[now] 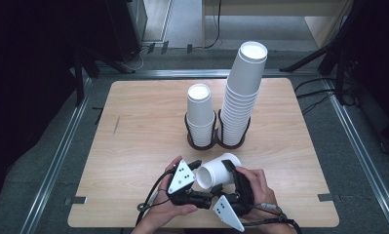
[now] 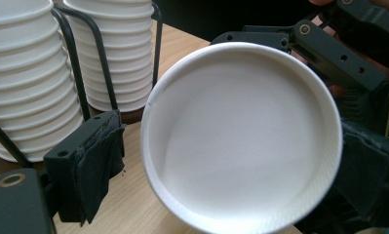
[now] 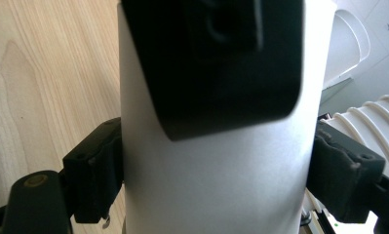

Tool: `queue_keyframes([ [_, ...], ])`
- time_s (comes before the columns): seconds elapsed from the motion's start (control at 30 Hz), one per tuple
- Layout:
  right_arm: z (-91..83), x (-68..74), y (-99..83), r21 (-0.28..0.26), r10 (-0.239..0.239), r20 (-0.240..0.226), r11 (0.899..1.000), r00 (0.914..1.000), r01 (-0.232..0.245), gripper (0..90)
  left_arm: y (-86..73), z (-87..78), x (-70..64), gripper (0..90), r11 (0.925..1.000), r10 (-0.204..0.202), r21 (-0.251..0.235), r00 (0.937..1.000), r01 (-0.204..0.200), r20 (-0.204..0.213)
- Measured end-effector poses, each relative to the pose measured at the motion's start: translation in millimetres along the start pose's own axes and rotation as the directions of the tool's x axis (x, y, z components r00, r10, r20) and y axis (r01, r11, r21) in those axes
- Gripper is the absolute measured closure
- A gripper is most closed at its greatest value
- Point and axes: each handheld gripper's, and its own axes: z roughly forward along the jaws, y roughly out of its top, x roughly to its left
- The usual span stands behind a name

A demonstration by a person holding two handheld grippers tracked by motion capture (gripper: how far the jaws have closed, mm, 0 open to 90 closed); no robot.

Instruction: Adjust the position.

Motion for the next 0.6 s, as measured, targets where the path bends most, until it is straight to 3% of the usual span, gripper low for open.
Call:
queue_keyframes([
  [0.23,-0.7,1.8,2.2,-0.018,0.000,-0.015,1.000,0.9999,0.000,16.4,-0.6,2.7,-2.3,8.6,0.9997,-0.007,0.025,1.0000,0.007,-0.001],
  [0.6,-1.4,4.1,3.2,-0.028,-0.011,-0.019,1.000,0.9998,0.011,16.1,0.1,1.2,-4.6,19.4,0.9998,0.005,0.019,1.0000,-0.005,0.005],
])
